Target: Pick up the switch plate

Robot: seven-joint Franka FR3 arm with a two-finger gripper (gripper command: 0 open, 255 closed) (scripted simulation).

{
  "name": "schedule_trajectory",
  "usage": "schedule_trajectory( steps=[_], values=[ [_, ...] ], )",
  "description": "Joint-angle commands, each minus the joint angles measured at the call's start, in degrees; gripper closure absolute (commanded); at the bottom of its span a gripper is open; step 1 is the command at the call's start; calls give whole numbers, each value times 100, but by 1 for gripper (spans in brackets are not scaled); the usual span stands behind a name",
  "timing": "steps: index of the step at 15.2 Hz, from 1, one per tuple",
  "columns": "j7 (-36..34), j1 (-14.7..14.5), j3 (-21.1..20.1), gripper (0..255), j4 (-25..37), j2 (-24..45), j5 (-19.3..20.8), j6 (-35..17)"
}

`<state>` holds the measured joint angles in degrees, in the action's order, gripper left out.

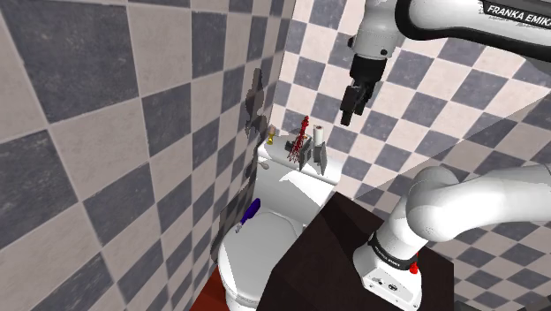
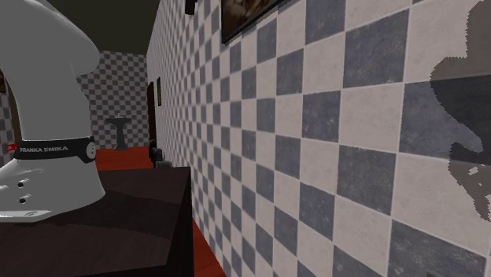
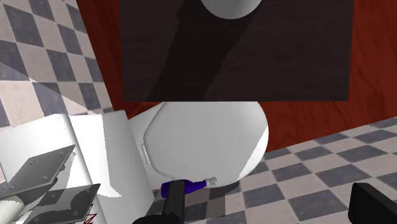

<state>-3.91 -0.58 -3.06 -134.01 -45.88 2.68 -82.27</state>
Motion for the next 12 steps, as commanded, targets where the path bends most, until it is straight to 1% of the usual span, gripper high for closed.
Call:
schedule_trajectory(
  steps=[1,6,12],
  values=[
    [0,0,0,0,0,0,0,0],
    [-682,321,-104,0,-283,663,65,-983],
    [-1513,722,-179,0,-363,1647,230,-2084]
  ],
)
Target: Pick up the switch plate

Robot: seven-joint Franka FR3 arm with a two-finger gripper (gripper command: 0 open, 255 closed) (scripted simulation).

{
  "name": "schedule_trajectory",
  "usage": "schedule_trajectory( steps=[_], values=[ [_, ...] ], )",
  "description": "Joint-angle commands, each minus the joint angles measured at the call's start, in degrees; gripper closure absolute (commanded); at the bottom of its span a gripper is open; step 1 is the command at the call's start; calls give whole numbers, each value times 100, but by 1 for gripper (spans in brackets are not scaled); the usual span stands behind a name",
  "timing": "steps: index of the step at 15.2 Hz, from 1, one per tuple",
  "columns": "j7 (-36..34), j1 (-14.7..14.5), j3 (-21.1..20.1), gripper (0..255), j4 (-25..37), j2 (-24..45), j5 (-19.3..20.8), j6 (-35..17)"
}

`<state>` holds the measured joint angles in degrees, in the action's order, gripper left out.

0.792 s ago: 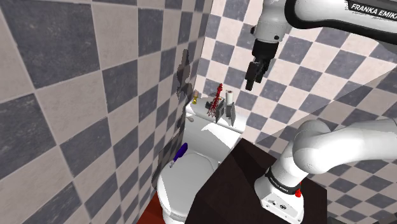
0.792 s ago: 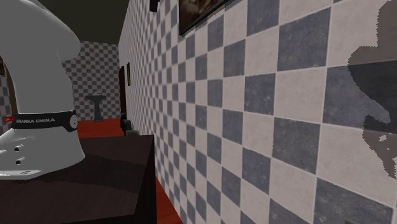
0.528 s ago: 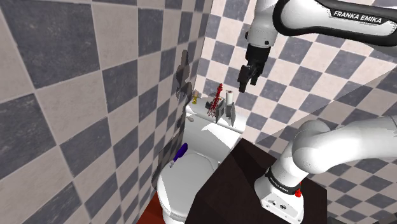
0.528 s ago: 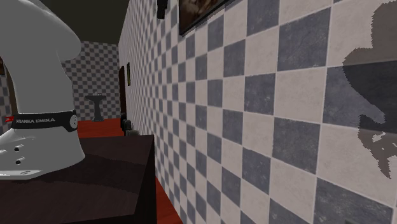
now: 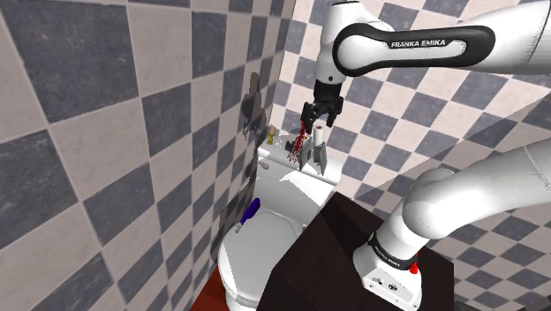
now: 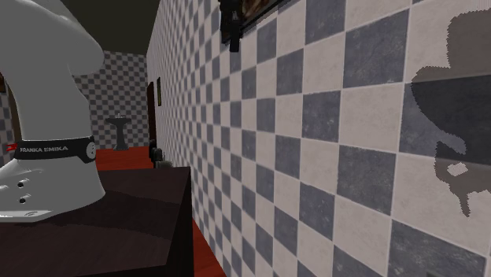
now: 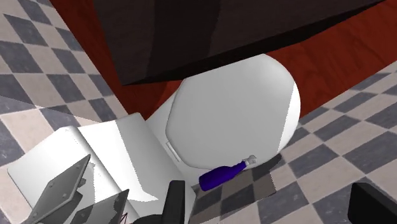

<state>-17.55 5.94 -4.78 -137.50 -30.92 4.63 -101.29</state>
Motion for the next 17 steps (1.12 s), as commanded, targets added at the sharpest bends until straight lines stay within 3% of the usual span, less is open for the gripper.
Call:
schedule_trajectory(
  steps=[1,9,17],
  values=[
    [-289,137,-13,0,0,329,73,-353],
    [-1436,649,30,0,344,1825,462,-1533],
    [-2545,1043,277,0,1042,3317,896,-2354]
  ],
)
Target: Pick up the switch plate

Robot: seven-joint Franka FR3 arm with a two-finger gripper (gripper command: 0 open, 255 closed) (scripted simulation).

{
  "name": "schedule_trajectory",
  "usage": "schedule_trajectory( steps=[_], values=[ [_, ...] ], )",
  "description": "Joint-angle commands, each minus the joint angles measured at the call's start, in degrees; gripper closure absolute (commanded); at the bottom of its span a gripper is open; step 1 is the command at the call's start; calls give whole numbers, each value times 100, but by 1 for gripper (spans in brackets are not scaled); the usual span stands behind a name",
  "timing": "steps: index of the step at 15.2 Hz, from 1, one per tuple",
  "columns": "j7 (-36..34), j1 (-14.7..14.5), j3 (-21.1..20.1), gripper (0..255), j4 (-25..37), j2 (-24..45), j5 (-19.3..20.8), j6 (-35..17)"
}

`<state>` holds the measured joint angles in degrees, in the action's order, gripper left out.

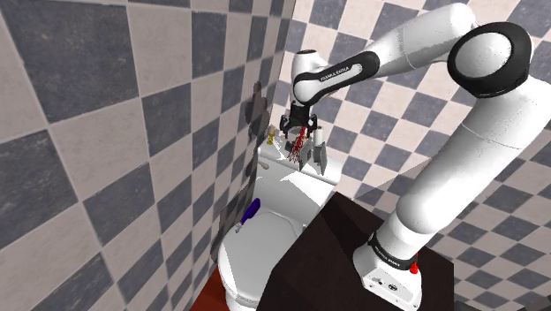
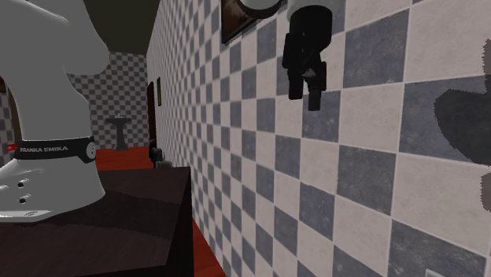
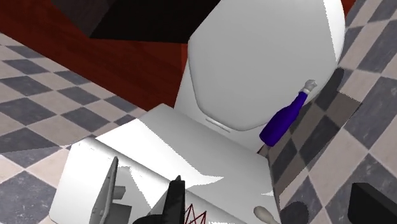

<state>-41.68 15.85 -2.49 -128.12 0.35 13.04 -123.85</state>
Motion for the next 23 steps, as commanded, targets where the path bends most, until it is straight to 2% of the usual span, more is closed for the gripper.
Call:
schedule_trajectory(
  steps=[1,10,20,23],
  values=[
    [-260,92,93,0,209,370,99,-177],
    [-1249,397,580,0,1299,1918,295,-709],
    [-2049,823,1096,0,2716,3506,86,-993],
    [-2097,844,1111,0,2775,3667,78,-1096]
  ],
)
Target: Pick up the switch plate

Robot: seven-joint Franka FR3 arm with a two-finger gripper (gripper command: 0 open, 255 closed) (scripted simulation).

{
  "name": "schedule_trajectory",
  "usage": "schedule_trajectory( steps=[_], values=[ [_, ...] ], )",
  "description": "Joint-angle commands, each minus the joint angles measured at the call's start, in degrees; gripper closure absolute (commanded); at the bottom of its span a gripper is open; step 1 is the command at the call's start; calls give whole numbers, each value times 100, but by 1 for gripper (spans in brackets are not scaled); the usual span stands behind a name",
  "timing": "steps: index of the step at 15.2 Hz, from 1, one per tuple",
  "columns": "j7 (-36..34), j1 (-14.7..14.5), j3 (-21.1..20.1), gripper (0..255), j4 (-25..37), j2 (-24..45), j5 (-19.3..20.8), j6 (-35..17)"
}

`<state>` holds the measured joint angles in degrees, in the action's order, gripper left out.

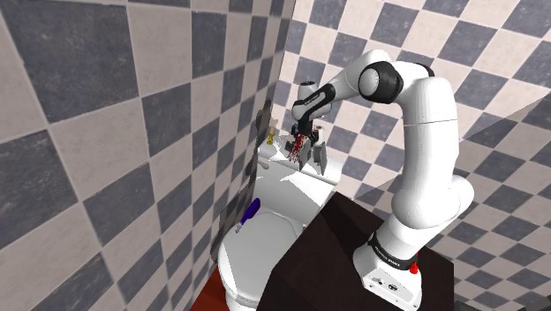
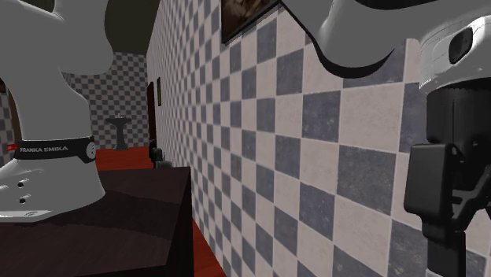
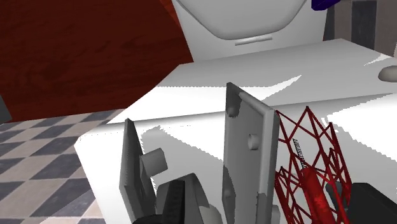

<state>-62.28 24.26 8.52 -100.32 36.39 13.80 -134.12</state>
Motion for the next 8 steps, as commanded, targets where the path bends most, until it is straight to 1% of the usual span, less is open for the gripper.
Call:
schedule_trajectory(
  steps=[1,5,7,8],
  values=[
    [-50,4,10,0,2,119,4,-117],
    [-107,12,11,0,49,384,12,-330],
    [-107,13,11,0,49,384,12,-330],
    [-102,17,12,255,40,381,13,-336]
  ],
)
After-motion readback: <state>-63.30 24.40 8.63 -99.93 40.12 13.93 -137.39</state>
